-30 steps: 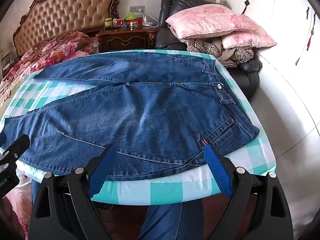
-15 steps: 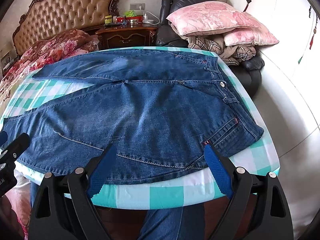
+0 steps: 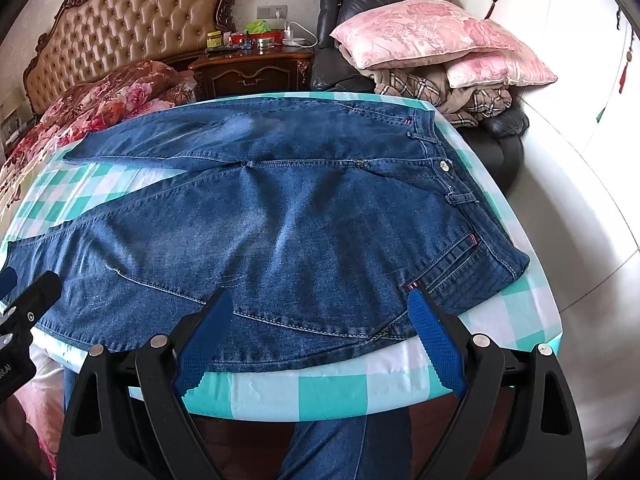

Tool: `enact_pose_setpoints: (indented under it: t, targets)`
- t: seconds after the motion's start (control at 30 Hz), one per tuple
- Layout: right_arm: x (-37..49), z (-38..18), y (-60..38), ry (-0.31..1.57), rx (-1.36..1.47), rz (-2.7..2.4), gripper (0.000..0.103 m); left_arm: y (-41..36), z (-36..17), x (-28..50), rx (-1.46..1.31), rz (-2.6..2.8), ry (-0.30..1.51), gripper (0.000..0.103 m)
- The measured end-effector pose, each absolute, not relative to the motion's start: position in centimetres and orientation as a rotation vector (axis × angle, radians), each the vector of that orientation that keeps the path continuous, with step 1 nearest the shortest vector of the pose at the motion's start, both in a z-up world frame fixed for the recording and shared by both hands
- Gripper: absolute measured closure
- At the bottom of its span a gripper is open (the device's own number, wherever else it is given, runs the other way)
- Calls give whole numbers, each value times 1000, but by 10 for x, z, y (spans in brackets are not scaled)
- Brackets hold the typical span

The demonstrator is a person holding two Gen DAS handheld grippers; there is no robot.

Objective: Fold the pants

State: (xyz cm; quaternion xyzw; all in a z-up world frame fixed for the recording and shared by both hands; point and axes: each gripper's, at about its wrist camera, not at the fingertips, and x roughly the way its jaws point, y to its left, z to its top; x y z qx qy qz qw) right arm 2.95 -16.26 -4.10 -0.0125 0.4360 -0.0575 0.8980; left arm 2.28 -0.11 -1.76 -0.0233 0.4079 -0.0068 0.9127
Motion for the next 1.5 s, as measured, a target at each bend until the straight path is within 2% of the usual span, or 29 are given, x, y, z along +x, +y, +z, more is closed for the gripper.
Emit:
enact_pose_setpoints:
  t: [1.5]
  targets:
    - [27,-40,-162,904,-32,-117,17,-4,-18,21,-50,-13,839,2]
